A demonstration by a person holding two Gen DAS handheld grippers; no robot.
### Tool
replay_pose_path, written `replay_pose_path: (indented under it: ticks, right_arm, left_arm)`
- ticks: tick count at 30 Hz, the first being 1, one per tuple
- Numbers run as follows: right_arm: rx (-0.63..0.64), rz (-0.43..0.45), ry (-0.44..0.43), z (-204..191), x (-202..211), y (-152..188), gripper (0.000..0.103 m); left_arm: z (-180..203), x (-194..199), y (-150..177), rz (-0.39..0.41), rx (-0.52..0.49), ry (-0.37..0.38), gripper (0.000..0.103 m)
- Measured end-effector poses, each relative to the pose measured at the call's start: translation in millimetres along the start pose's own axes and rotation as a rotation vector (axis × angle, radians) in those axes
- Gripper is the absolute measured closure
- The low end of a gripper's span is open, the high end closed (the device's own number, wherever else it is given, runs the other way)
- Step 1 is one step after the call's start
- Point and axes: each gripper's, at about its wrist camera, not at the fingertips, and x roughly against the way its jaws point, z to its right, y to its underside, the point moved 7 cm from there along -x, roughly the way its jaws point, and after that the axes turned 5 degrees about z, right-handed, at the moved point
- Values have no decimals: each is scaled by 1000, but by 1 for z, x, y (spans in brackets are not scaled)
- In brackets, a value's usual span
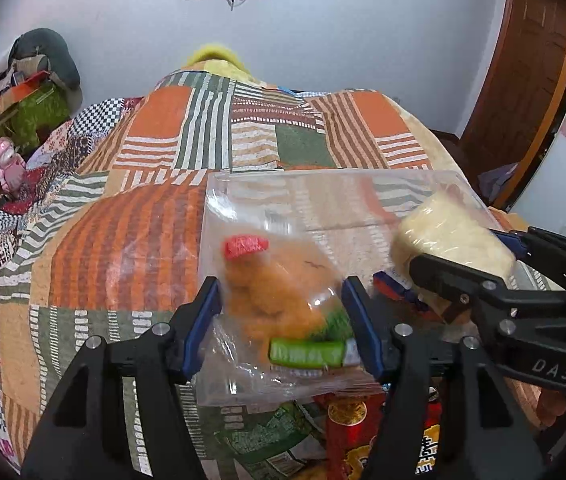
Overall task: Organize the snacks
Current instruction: 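Lower the bun bag and bread slab into the clear box and release, then grasp the yellow fries bag with the left tool while the right grasps the biscuit tube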
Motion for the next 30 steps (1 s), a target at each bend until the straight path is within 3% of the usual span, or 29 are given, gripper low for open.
replay_pose_path:
  ticks: [6,17,23,30]
  right_arm:
    - [16,40,31,2,17,-6,30]
    - [19,86,24,1,61,3,29]
    - [-7,85,7,5,84,22,29]
    - [-33,48,9,12,100,61,29]
  left_arm:
    - [0,13,-4,13,-1,2,33]
    - [14,69,-4,76,-48,-1,21]
    - [20,95,22,63,-63,-7,16]
    - [26,104,73,-25,-32,7,14]
